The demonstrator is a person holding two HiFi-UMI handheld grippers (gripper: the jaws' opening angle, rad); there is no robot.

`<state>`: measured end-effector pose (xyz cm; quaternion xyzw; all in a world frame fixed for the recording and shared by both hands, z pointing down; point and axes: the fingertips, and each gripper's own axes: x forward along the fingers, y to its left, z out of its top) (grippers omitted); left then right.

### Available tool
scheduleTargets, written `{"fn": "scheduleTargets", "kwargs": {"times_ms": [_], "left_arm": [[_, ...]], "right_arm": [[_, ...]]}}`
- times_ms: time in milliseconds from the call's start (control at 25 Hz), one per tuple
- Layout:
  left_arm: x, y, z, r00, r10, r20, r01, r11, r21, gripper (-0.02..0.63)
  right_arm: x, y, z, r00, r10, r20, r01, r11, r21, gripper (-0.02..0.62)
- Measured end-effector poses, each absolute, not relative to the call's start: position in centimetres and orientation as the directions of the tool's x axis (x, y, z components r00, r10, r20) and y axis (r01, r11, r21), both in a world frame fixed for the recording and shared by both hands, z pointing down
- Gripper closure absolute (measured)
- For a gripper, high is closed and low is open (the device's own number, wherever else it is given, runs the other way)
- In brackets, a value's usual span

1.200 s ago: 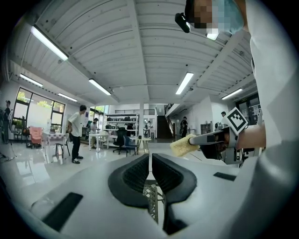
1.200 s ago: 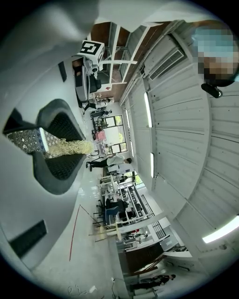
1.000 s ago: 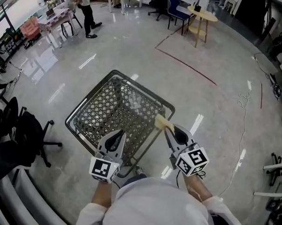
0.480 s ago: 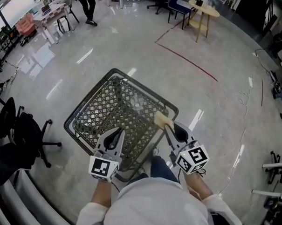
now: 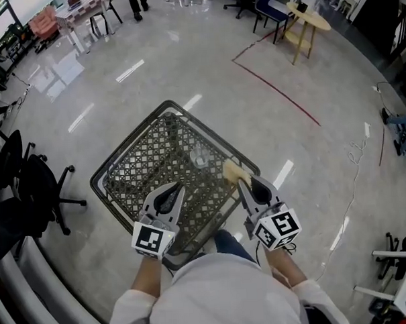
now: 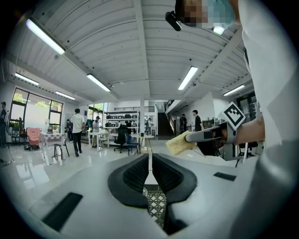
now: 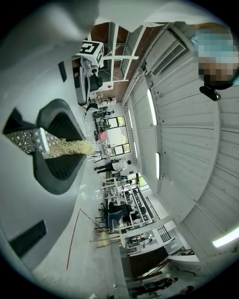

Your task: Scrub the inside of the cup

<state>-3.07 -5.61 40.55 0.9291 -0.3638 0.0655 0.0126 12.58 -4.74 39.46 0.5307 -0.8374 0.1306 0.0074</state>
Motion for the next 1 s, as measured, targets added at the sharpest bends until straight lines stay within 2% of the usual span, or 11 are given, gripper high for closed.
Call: {"fn": "scheduleTargets", "kwargs": {"times_ms": [160,1000], "left_arm": [[-2.6,-7.6,41.5,0.721,-0.674,0.165,-0.678,-0.734,-0.034,0.561],[0.3,-14.9,43.7,0.691,-0.71,0.136,-0.713,-0.7,-0.035,0.561]], "right_arm": [[12.7,-6.7,39.8,-0.454,-0.877,0.155,-0.882,0.419,-0.215,0.506],[13.6,-13.7,41.4,-0.528,-0.831,0.176,-0.842,0.485,-0.235,0.506]]}}
